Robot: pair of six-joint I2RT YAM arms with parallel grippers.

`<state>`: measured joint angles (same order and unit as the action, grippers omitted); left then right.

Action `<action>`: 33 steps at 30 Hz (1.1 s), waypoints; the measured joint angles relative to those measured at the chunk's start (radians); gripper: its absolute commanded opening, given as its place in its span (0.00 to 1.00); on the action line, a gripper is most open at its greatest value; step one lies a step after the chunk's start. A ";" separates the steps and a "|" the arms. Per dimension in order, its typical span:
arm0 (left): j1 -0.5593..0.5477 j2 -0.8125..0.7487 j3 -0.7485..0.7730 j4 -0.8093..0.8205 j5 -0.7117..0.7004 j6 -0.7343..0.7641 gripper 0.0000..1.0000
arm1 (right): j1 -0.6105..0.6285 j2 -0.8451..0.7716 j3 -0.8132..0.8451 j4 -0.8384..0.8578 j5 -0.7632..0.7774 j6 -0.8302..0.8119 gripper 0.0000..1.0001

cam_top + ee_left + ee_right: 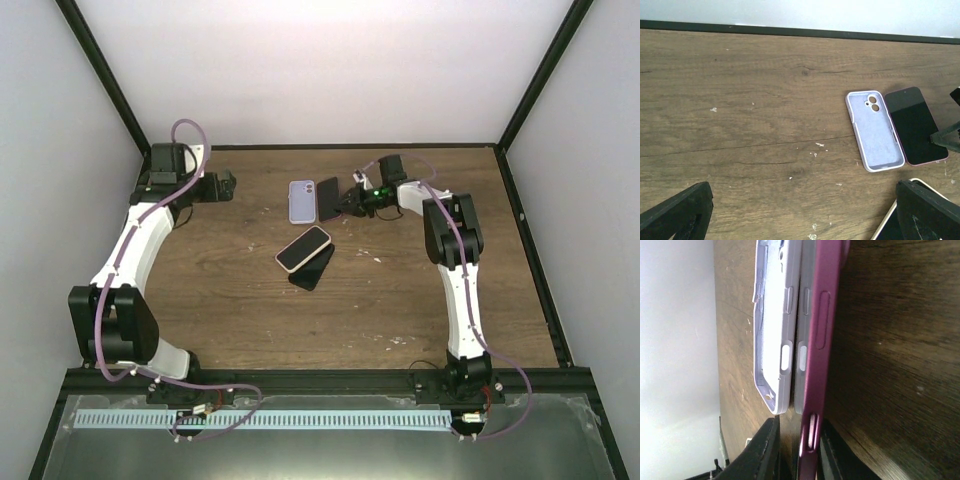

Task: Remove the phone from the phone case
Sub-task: Place the phone at the center of the board.

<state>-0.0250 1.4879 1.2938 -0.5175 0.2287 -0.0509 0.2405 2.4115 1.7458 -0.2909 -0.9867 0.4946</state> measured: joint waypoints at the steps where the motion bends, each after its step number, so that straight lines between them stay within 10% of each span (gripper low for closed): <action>1: 0.000 0.000 -0.003 -0.001 0.000 -0.001 1.00 | 0.002 0.000 0.000 0.002 0.000 0.002 0.23; 11: 0.000 0.017 -0.006 0.003 0.012 -0.009 1.00 | 0.038 0.000 0.031 -0.001 0.021 -0.021 0.45; 22: -0.013 0.022 -0.008 0.007 0.029 -0.015 1.00 | 0.064 -0.027 0.076 -0.092 0.188 -0.148 0.99; 33: -0.126 0.092 -0.003 -0.058 0.141 0.117 1.00 | 0.089 -0.070 0.070 -0.167 0.293 -0.257 1.00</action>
<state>-0.1513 1.5803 1.2903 -0.5751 0.3695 0.0662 0.3290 2.3413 1.8156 -0.4583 -0.6937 0.2375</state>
